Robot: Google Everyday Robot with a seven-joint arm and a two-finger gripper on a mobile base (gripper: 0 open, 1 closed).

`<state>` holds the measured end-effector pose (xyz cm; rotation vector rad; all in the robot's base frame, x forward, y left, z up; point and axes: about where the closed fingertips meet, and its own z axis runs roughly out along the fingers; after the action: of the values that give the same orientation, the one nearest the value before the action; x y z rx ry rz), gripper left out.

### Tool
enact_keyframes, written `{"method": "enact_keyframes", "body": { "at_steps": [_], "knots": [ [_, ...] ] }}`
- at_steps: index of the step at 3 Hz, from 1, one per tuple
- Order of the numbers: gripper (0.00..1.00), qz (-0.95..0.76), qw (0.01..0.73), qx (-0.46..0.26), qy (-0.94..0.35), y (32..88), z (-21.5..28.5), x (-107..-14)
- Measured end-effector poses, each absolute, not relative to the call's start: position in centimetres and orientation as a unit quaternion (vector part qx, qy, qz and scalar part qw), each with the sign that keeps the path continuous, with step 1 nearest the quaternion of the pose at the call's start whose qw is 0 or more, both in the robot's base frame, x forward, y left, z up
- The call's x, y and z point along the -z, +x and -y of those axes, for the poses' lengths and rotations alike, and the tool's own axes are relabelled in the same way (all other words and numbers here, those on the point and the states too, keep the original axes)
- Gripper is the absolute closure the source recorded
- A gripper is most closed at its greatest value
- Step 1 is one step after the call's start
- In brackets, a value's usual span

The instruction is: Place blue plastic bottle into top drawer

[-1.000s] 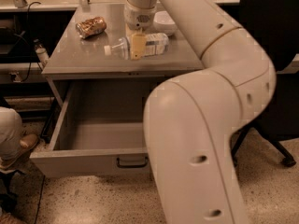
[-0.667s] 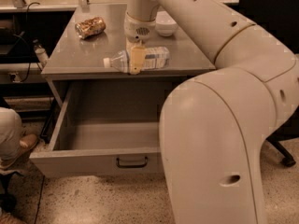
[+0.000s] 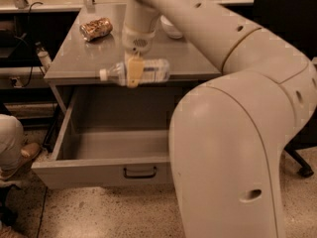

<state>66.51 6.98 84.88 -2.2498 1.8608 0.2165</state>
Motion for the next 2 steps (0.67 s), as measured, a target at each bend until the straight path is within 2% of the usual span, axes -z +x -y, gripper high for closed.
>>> {"method": "enact_keyframes", "body": {
  "at_steps": [2],
  "knots": [
    [1.00,-0.662,0.034,-0.132,-0.737,60.6,-12.0,-76.9]
  ]
}}
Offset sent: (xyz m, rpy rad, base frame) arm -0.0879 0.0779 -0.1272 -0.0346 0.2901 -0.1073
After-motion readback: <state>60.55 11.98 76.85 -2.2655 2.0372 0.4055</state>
